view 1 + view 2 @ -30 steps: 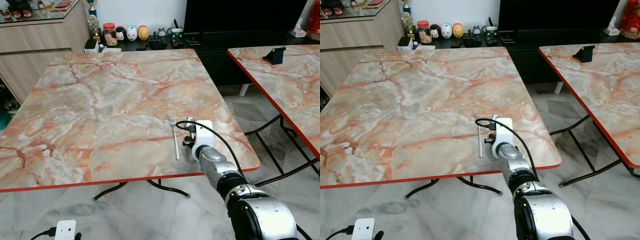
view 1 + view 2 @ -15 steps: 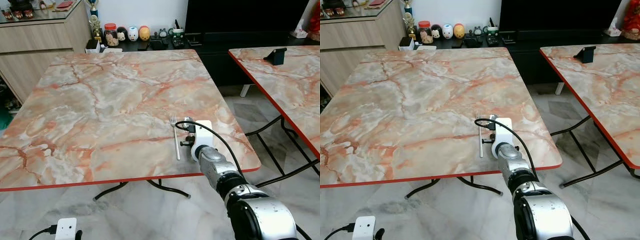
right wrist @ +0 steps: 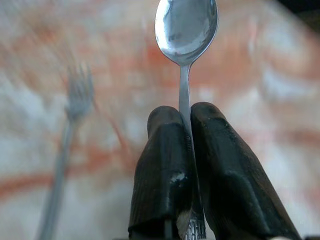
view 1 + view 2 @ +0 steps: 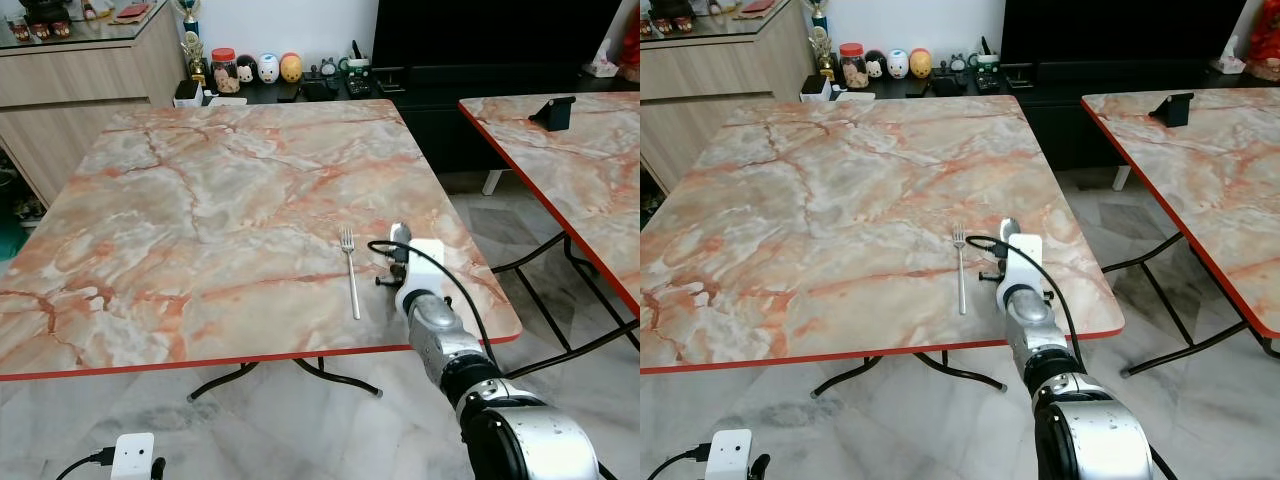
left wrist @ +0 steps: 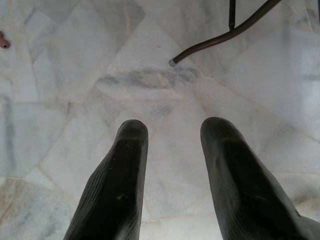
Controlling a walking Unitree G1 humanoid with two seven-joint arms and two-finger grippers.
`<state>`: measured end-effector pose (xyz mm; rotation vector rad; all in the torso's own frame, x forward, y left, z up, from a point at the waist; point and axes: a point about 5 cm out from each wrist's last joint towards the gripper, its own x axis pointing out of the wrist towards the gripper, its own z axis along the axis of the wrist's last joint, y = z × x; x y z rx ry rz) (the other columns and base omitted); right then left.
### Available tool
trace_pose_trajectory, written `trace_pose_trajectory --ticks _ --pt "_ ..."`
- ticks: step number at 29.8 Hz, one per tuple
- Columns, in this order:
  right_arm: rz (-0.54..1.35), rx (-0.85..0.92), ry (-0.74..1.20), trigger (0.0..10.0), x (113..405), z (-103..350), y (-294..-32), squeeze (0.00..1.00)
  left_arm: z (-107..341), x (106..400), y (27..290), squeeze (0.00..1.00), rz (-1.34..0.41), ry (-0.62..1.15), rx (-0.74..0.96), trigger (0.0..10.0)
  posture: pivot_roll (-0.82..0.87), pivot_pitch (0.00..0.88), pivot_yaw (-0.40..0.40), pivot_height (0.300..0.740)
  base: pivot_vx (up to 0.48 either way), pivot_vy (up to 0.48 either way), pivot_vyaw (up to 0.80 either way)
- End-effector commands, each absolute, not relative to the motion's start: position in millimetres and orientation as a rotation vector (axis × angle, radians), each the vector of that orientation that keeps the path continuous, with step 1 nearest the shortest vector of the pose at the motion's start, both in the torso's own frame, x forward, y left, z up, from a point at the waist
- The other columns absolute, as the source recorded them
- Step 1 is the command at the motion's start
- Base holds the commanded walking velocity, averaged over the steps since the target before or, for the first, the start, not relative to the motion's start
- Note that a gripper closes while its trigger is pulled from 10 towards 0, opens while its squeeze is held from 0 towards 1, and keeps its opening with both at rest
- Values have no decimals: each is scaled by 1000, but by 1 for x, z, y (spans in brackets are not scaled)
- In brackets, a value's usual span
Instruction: Setting the table
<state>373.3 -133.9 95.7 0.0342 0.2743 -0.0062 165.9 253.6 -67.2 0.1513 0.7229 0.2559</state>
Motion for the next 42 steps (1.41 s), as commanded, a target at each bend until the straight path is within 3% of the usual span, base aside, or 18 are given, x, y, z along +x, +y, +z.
trace_pose_trajectory --ticks 1,16,22,28,42 --pt "21 -17 164 10000 377 112 -133 0 -67 167 252 0 251 720 147 10000 23 0 -5 724 0 0 0" --pt "106 -174 -139 10000 330 128 -168 0 -69 165 252 0 280 723 110 10000 4 0 -8 724 0 0 0" --pt "152 -185 -198 10000 307 134 -162 0 -68 164 253 0 284 719 104 10000 -11 0 -3 724 0 0 0" --pt "150 -158 -184 10000 306 134 -152 0 -69 165 252 0 273 722 107 10000 -8 0 -1 724 0 0 0" --pt "177 -140 -187 10000 313 145 -139 0 -68 165 252 0 271 716 120 10000 -3 0 -6 724 0 -440 0"
